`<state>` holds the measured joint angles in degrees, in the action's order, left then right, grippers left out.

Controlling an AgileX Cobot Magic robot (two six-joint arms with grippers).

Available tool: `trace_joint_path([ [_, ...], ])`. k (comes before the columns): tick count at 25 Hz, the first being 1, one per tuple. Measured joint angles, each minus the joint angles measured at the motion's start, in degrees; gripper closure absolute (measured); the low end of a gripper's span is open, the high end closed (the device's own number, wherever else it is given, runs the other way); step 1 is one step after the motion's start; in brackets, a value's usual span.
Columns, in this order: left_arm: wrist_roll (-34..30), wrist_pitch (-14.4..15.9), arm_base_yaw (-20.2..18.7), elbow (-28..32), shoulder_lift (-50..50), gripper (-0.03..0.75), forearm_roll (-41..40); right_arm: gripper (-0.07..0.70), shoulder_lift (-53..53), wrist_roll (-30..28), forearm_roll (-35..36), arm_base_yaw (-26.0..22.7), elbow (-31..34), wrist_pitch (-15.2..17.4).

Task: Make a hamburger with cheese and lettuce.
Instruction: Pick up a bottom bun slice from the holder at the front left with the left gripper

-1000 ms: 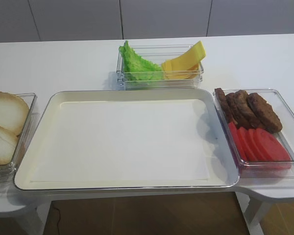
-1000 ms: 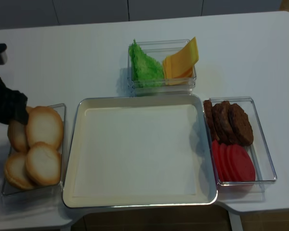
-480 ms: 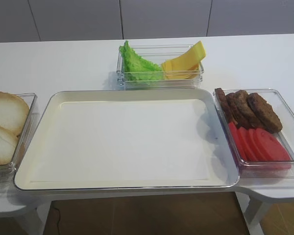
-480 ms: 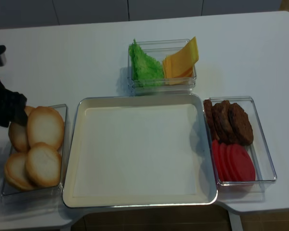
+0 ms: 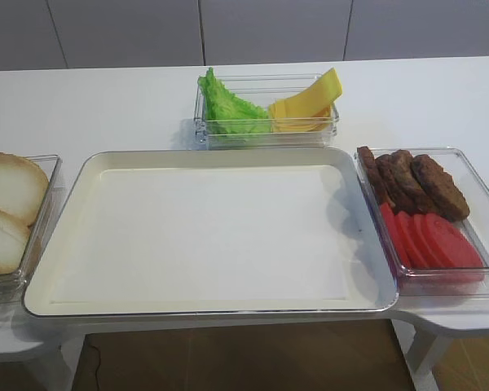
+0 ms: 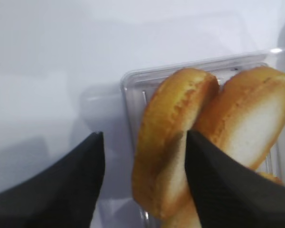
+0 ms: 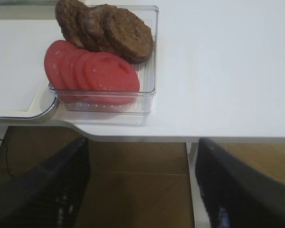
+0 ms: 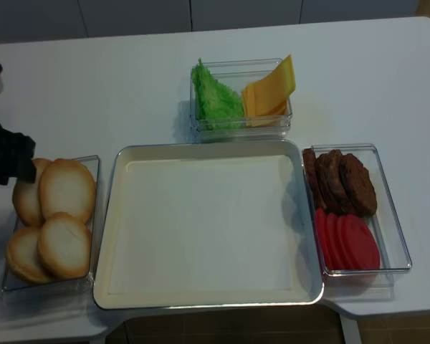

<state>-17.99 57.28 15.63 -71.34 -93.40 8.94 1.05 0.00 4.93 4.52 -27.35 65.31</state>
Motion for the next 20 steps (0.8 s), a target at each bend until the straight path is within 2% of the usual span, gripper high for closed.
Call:
trace_joint_path([
  [5, 0.5, -0.4, 0.4, 0.0, 0.0, 0.313, 0.1, 0.092, 0.0, 0.0, 0.0, 0.0, 0.0, 0.0],
  [12, -3.3, 0.1, 0.4, 0.0, 0.0, 0.314, 2.8, 0.092, 0.0, 0.0, 0.0, 0.0, 0.0, 0.0],
  [20, -3.5, 0.5, 0.4, 0.0, -1.5, 0.314, 3.2, 0.092, 0.0, 0.0, 0.0, 0.0, 0.0, 0.0],
])
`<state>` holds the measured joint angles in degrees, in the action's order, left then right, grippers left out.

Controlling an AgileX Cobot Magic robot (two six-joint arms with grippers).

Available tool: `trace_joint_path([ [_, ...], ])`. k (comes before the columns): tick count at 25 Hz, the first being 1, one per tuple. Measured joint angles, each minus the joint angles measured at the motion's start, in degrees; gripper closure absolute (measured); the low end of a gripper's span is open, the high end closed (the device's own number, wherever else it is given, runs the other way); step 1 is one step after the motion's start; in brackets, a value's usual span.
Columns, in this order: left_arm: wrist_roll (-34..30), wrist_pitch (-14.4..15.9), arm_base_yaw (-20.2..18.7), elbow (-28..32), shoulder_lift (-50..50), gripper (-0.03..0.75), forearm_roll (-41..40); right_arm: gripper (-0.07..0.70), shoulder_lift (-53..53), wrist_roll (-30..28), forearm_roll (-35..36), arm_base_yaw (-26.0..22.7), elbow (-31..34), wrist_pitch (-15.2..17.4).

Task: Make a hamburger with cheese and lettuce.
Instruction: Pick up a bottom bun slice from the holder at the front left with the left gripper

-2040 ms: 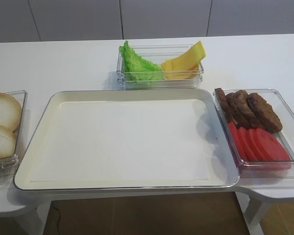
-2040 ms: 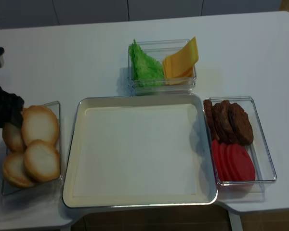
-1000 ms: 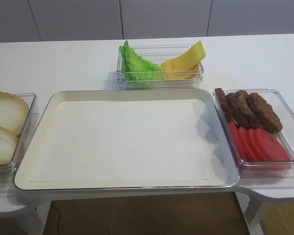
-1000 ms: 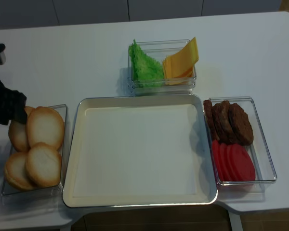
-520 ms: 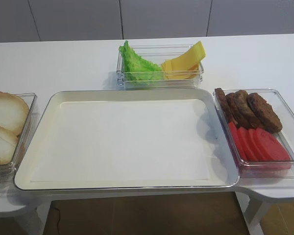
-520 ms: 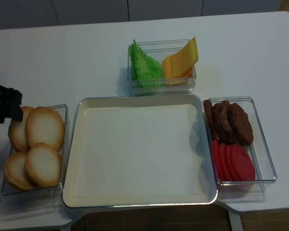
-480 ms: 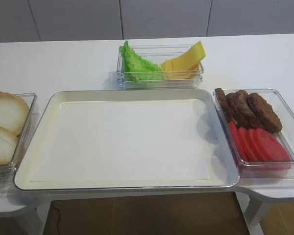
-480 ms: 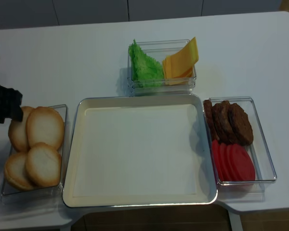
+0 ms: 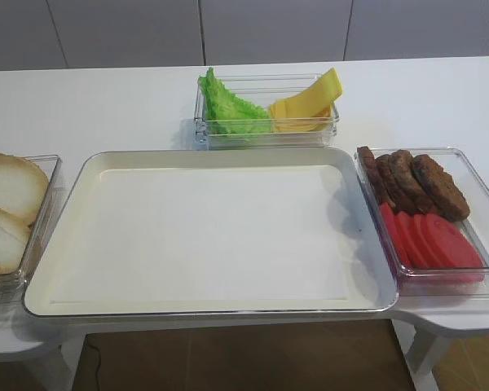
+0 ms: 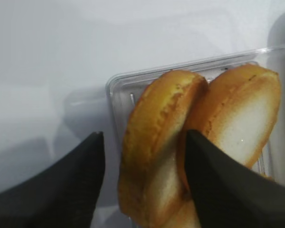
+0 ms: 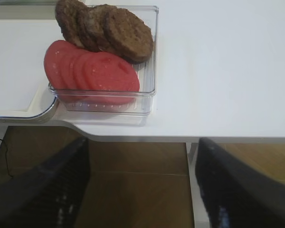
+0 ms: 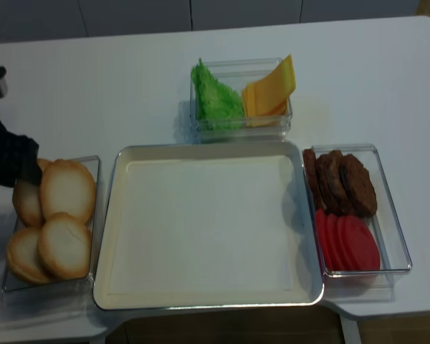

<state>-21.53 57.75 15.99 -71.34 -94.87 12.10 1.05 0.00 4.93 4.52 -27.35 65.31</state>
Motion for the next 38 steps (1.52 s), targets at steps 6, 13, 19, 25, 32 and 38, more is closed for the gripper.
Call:
trace_joint_path([
  [6, -0.1, 0.0, 0.0, 0.0, 0.0, 0.323, 0.0, 0.092, 0.0, 0.0, 0.0, 0.0, 0.0, 0.0],
  [13, -0.2, 0.0, 0.0, 0.0, -0.1, 0.412, 0.2, 0.092, 0.0, 0.0, 0.0, 0.0, 0.0, 0.0],
  [19, -0.2, 0.0, 0.0, 0.0, -0.2, 0.460, 0.1, 0.092, 0.0, 0.0, 0.0, 0.0, 0.0, 0.0],
  [25, -0.9, 0.0, 0.0, 0.0, -0.2, 0.516, 0.0, 0.092, 0.0, 0.0, 0.0, 0.0, 0.0, 0.0],
  [32, -1.5, 0.0, 0.0, 0.0, 0.0, 0.545, -0.1, 0.092, 0.0, 0.0, 0.0, 0.0, 0.0, 0.0],
  [38, -1.8, 0.5, 0.0, -0.1, 2.0, 0.551, -0.1, 0.092, 0.0, 0.0, 0.0, 0.0, 0.0, 0.0],
])
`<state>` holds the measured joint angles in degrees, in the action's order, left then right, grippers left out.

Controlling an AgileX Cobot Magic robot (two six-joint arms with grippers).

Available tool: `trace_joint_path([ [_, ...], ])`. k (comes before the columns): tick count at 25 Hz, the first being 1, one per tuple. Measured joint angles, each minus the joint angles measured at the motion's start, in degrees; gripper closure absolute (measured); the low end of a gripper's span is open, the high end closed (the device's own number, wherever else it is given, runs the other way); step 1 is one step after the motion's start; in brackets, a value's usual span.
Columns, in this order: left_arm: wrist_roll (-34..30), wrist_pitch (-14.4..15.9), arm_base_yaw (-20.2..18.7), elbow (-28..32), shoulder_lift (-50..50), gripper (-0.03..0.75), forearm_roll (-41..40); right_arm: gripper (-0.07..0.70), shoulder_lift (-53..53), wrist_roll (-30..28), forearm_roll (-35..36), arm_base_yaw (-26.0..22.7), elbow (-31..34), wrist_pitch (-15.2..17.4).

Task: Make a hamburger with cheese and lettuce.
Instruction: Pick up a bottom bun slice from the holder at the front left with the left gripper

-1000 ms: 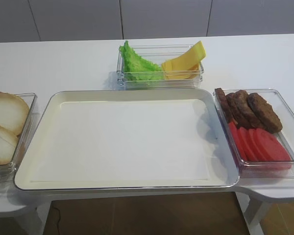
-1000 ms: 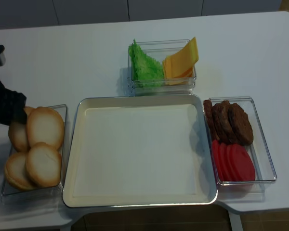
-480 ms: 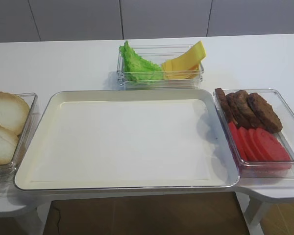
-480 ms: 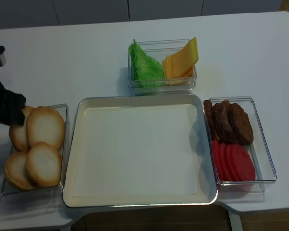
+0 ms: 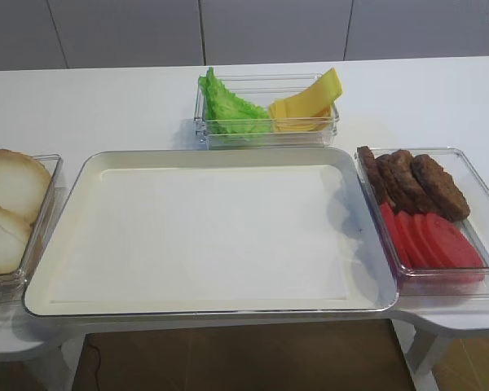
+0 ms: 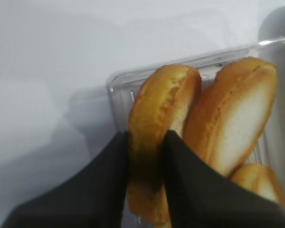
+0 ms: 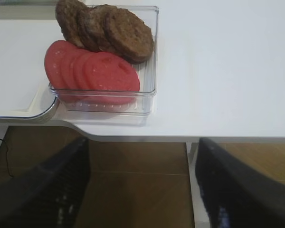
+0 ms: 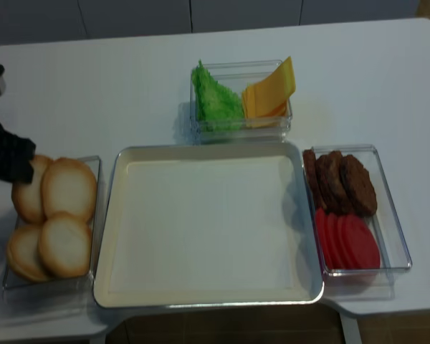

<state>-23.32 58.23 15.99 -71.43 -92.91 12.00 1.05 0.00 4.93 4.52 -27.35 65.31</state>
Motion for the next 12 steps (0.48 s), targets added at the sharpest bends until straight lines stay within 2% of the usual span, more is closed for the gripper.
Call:
trace_joint_path([
  [12, 1.2, 1.5, 0.0, -0.3, 8.0, 0.553, -2.9, 0.092, 0.0, 0.0, 0.0, 0.0, 0.0, 0.0],
])
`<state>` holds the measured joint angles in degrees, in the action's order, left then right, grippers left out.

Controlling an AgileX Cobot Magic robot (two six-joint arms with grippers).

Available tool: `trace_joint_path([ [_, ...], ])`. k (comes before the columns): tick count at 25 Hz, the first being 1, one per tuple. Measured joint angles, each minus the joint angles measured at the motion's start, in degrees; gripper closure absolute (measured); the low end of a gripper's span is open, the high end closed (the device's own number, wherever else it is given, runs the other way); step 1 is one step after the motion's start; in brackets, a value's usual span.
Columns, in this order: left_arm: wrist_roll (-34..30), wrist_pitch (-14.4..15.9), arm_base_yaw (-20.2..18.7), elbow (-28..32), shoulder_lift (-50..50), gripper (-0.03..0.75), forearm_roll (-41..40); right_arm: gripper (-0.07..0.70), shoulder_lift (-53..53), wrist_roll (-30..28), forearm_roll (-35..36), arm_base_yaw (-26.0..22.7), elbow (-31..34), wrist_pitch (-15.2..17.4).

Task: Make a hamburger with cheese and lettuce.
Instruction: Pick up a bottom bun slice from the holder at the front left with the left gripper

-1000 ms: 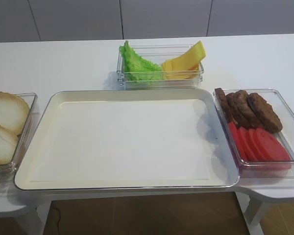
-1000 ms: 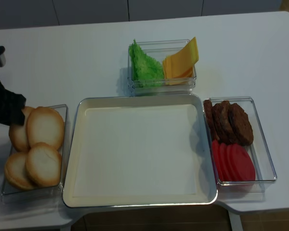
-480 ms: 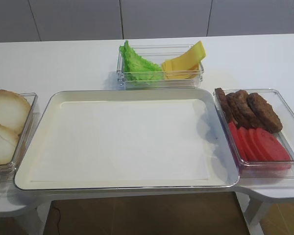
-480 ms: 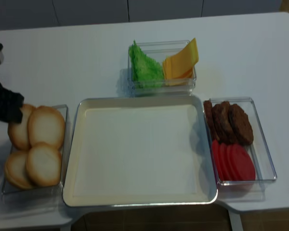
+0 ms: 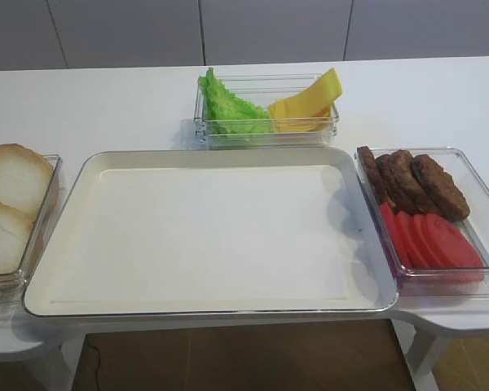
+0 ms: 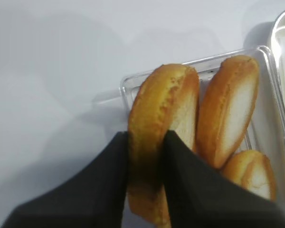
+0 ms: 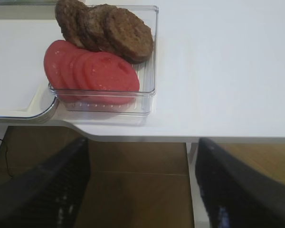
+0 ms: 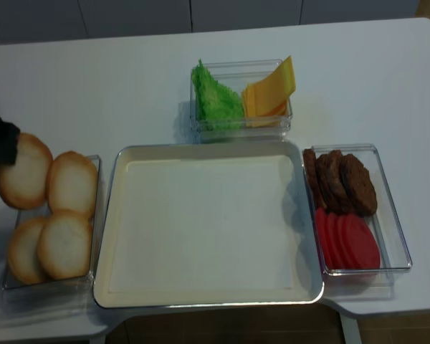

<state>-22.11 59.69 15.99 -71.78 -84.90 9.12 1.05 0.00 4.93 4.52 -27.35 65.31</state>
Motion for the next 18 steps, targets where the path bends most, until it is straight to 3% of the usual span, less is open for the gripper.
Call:
trace_joint_path([
  [11, 6.5, 0.5, 0.0, 0.0, 9.5, 0.559, -1.8, 0.092, 0.0, 0.0, 0.0, 0.0, 0.0, 0.0],
  [15, 5.6, 1.2, -0.3, 0.0, 12.8, 0.559, 6.1, 0.092, 0.0, 0.0, 0.0, 0.0, 0.0, 0.0],
  [18, 1.5, 3.3, -3.2, 0.0, 14.0, 0.559, 14.6, 0.092, 0.0, 0.4, 0.0, 0.0, 0.0, 0.0],
])
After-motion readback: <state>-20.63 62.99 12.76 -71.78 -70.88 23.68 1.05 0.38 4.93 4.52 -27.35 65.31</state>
